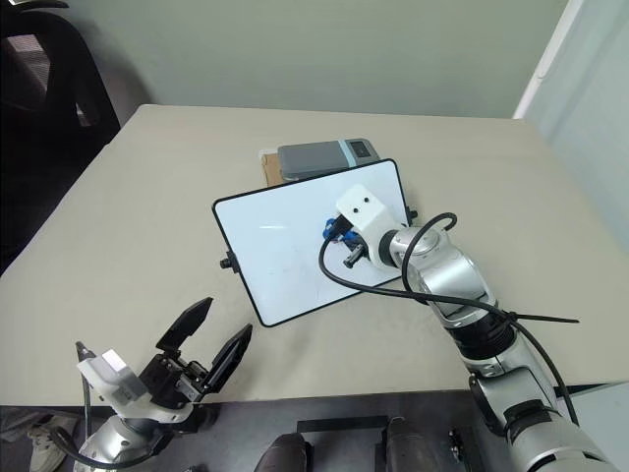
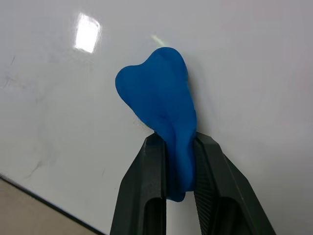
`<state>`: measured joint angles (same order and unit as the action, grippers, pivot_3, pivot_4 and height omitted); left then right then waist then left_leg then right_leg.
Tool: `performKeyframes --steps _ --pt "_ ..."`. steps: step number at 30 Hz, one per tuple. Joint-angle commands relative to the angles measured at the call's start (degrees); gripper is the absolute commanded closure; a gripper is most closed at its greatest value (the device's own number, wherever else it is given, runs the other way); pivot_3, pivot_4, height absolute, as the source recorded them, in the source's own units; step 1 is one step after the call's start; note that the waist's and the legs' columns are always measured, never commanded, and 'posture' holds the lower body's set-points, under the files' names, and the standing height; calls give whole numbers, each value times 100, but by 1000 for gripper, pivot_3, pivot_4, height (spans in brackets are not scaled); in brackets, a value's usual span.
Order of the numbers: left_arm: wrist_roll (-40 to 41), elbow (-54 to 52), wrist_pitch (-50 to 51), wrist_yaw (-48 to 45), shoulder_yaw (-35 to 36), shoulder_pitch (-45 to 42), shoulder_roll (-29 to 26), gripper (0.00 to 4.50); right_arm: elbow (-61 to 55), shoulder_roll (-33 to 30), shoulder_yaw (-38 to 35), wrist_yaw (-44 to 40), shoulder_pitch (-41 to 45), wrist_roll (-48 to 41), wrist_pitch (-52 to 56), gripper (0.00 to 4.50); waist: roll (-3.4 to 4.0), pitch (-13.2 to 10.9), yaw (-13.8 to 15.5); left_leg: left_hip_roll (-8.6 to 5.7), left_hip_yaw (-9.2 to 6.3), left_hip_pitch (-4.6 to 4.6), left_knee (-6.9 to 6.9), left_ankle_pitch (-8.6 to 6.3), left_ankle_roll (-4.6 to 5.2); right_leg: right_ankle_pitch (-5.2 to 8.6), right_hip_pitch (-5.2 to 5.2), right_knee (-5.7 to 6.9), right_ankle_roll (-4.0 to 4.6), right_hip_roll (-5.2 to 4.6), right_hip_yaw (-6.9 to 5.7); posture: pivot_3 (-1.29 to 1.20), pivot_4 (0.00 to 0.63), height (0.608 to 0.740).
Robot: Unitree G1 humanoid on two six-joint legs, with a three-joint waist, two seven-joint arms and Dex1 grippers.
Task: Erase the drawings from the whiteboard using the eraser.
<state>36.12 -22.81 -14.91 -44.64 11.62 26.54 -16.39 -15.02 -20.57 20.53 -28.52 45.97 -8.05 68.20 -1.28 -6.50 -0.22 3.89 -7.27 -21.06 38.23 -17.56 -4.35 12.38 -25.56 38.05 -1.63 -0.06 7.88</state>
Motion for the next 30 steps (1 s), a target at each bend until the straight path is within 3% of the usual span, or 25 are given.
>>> performKeyframes --steps 1,10,19,30 --pt "32 -230 -47 -22 -2 34 6 0 -193 -167 99 -202 37 -168 269 4045 0 0 2 0 1 0 0 0 0 0 0 0 0 0 0 0 150 740" --pt "21 -253 -39 0 -26 40 23 0 -169 -555 419 -563 270 -337 365 4045 0 0 0 0 5 -2 -1 0 0 1 0 -2 0 1 0 0 150 740" --pt "54 -236 -15 30 35 5 0 0 753 -9 27 -187 936 -140 -199 4045 2 -1 -27 0 -2 6 -7 3 8 0 -7 4 1 4 2 0 150 740" --pt "81 -220 -8 3 66 -2 -16 0 54 -577 440 -461 186 -314 82 4045 -2 1 35 0 3 2 -3 4 8 3 6 0 7 3 -1 0 150 740"
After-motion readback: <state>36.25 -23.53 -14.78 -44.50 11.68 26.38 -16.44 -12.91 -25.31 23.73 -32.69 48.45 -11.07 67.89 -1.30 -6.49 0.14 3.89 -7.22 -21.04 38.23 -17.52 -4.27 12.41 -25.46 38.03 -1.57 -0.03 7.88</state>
